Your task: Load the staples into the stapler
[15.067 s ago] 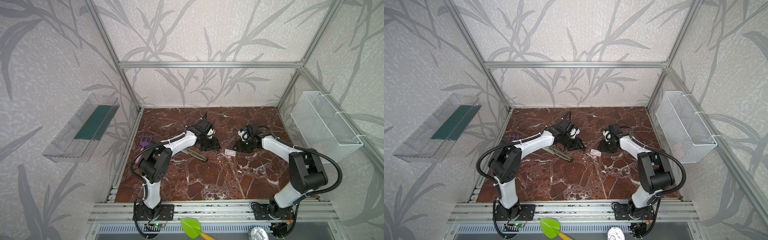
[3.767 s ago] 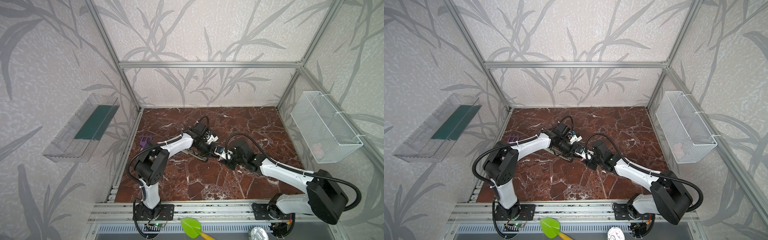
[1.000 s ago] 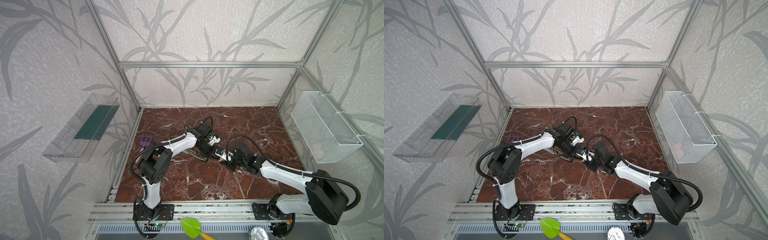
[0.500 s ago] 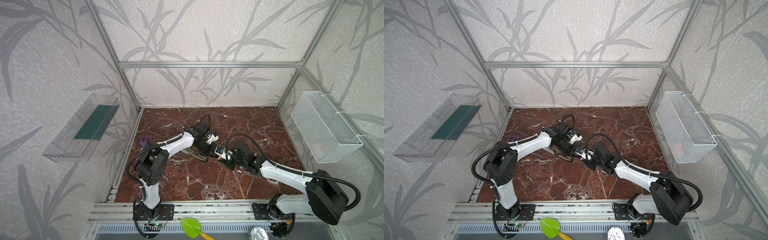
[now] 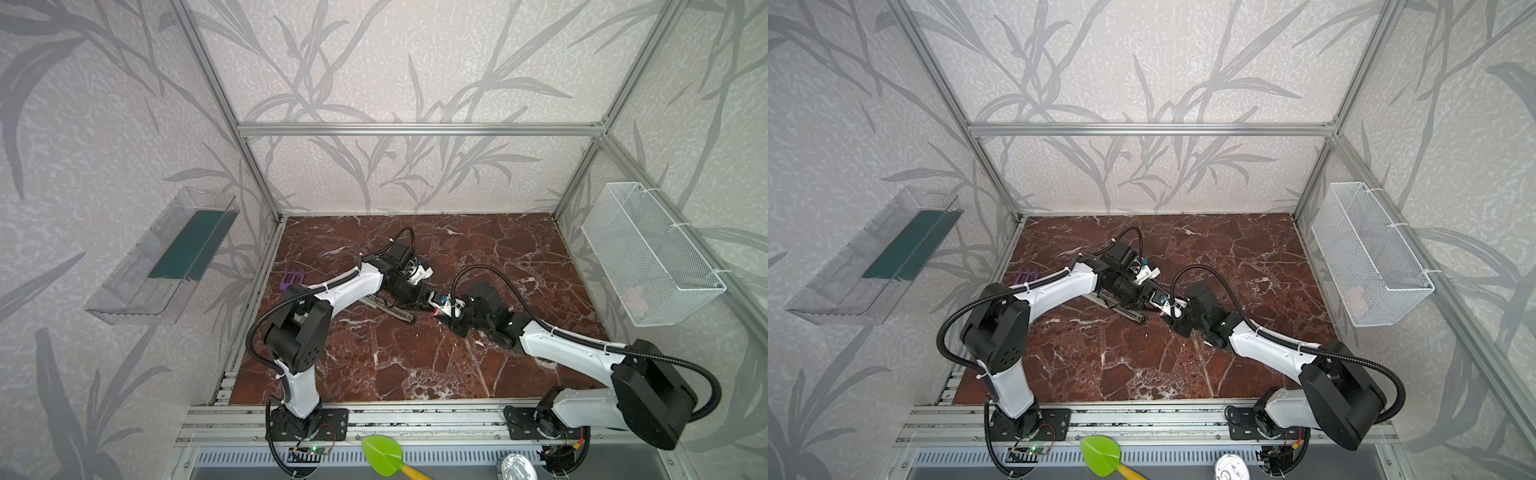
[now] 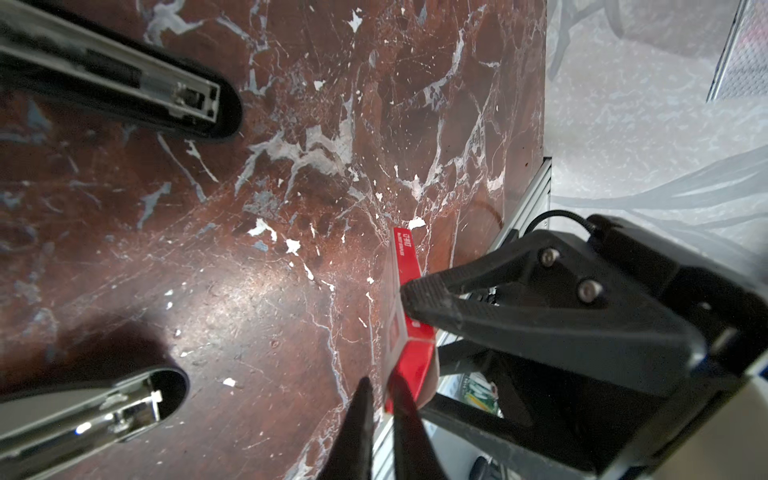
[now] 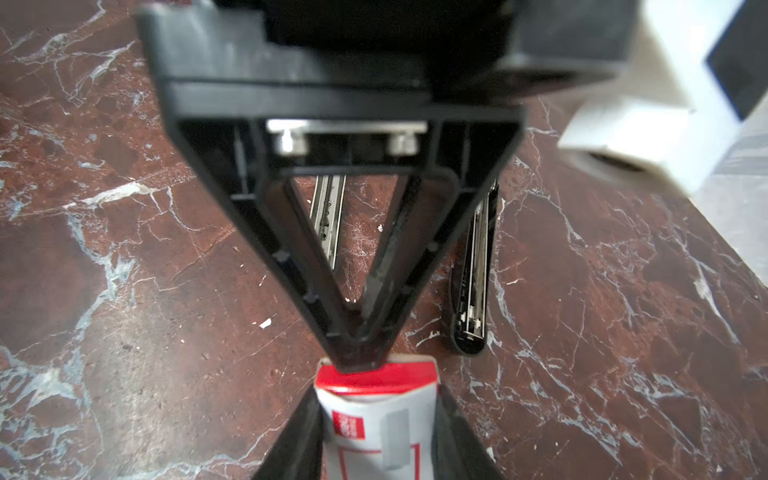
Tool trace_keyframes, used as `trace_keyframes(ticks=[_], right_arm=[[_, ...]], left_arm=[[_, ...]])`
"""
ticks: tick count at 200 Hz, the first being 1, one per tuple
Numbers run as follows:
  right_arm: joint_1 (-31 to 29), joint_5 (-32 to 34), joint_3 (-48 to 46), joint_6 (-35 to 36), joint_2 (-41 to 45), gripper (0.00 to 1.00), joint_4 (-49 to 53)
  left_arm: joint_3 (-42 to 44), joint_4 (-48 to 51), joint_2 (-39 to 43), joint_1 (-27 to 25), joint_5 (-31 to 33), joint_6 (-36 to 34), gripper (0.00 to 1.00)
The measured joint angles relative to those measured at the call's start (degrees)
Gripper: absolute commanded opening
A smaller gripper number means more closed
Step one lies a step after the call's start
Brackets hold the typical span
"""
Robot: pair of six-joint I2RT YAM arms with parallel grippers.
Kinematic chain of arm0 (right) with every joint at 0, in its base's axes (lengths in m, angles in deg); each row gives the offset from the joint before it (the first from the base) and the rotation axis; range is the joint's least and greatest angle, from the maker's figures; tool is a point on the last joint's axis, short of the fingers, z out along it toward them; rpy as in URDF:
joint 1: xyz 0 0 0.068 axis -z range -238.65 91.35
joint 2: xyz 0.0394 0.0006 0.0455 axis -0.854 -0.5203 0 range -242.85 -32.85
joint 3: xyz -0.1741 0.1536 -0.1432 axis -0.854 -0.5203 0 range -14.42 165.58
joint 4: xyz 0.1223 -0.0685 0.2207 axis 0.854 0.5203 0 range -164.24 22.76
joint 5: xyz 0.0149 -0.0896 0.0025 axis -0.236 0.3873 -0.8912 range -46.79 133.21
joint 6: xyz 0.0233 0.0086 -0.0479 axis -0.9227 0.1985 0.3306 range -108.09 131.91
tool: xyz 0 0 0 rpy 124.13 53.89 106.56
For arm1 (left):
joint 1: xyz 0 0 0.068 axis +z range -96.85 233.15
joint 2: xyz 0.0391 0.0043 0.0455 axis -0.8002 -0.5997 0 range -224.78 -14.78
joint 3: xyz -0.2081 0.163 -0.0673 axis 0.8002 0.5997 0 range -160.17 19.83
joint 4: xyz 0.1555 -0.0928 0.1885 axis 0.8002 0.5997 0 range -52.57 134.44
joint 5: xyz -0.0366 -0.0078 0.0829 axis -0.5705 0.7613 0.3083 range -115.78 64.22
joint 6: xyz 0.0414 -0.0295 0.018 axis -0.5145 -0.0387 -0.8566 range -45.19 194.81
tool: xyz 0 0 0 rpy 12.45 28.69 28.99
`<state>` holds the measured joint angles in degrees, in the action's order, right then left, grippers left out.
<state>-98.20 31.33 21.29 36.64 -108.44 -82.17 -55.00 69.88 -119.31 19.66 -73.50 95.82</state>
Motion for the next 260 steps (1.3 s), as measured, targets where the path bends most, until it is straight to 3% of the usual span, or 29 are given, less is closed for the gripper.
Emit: trace_keyframes(ticks=[40, 76, 260], right_arm=[[0.0, 0.0, 0.0, -0.02, 0.0, 0.36, -0.39], [0.0, -0.15, 0.0, -0.04, 0.0, 0.36, -0.39], [0.28, 1.03, -1.84, -2.89, -2.23, 0.37, 1.79]], left_arm=[[0.0, -0.31, 0.0, 0.2, -0.2, 0.44, 0.26], [-0.5, 0.79, -0.09, -0.15, 0.26, -0.55, 0.14], [-3.96, 1.86, -7.58, -2.97, 0.26, -1.09, 0.2]])
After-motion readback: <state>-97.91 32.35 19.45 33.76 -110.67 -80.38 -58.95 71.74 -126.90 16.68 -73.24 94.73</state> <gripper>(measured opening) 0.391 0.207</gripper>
